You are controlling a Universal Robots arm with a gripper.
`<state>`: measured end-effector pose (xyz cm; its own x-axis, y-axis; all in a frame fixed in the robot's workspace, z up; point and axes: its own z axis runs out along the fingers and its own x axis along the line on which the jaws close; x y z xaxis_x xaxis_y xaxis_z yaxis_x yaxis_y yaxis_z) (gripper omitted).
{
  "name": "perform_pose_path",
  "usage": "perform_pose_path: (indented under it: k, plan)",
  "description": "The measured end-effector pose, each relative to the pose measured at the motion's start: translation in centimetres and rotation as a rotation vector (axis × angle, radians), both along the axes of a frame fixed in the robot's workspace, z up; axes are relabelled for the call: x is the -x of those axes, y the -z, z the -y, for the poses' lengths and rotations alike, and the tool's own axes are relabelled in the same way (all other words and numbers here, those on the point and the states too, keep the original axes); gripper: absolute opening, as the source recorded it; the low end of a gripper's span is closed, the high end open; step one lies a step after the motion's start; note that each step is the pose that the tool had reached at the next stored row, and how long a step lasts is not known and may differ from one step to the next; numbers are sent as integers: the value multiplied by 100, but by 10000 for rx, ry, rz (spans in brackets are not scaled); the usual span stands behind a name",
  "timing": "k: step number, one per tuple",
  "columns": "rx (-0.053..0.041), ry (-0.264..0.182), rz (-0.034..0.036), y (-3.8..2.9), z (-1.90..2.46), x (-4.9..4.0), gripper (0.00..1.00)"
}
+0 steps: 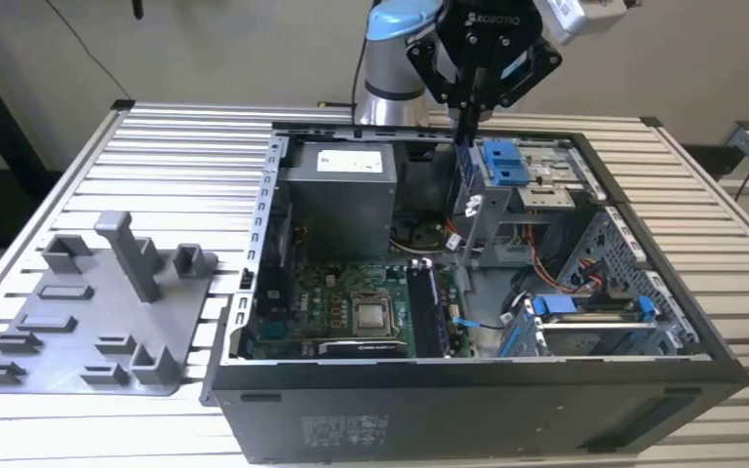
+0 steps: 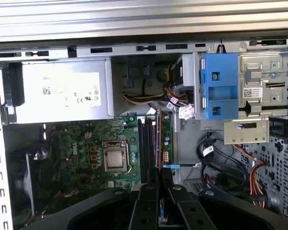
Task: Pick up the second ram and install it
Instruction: 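Insert the second ram into the second slot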
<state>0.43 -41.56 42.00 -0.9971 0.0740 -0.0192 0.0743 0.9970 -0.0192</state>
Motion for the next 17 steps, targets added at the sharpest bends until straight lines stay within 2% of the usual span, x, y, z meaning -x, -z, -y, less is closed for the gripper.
perform_pose_path:
  k: [6, 17]
  plan:
    - [2, 0, -9, 36, 27, -44, 14]
    - [1, 1, -9, 129, 126, -57, 14]
